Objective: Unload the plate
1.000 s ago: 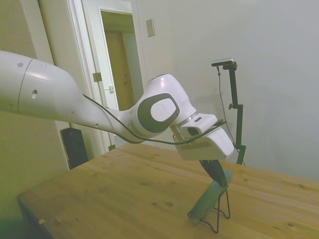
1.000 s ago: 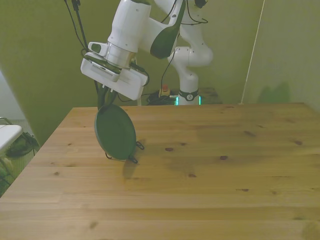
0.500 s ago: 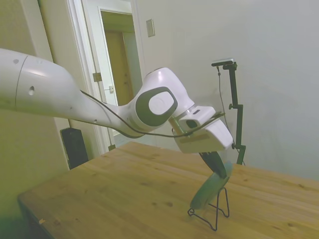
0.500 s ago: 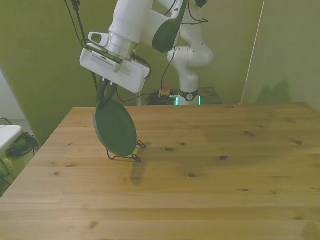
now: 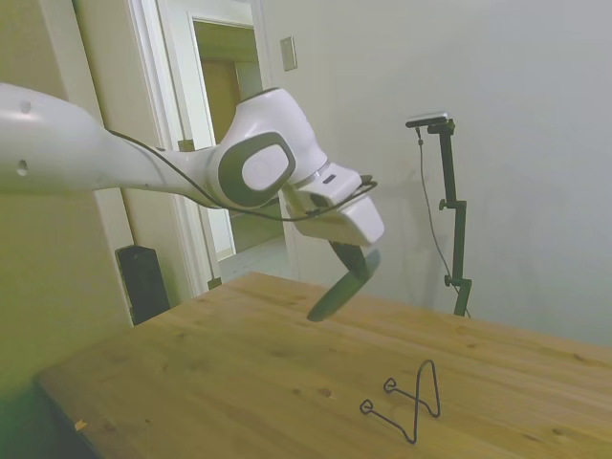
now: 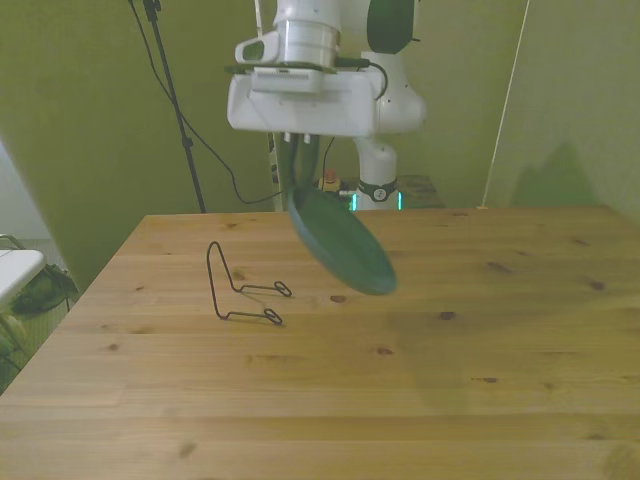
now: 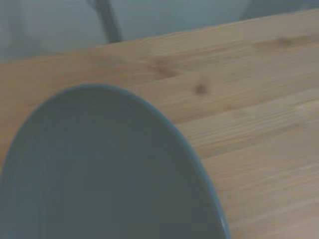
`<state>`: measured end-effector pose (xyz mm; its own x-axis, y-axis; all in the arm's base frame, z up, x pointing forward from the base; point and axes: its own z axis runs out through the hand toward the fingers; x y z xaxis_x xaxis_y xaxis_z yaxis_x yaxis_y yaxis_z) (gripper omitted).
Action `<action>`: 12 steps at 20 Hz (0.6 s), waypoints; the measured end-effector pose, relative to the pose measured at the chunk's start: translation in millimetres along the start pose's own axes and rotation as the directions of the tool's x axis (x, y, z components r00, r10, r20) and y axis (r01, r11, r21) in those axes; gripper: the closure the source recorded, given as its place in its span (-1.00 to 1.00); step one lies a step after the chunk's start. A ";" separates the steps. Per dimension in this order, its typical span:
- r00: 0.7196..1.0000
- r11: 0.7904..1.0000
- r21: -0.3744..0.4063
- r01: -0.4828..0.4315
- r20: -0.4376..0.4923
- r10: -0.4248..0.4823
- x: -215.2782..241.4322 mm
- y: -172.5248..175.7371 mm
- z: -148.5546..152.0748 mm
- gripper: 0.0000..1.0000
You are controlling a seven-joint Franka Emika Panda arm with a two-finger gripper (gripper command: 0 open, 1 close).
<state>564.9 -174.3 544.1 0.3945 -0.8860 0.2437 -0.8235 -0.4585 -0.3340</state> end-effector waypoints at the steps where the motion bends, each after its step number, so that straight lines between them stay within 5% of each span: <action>1: 0.999 0.999 0.030 -0.015 0.050 0.014 -7.7 -3.1 14.3 1.00; 6: 0.955 0.998 0.052 -0.037 0.295 0.020 -31.8 4.4 94.2 1.00; 12: 0.930 0.998 -0.061 -0.032 0.364 0.052 -34.9 44.8 169.9 1.00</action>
<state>583.5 -175.6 366.0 0.4720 -0.8731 -0.1223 -0.8592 -0.4245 -0.2857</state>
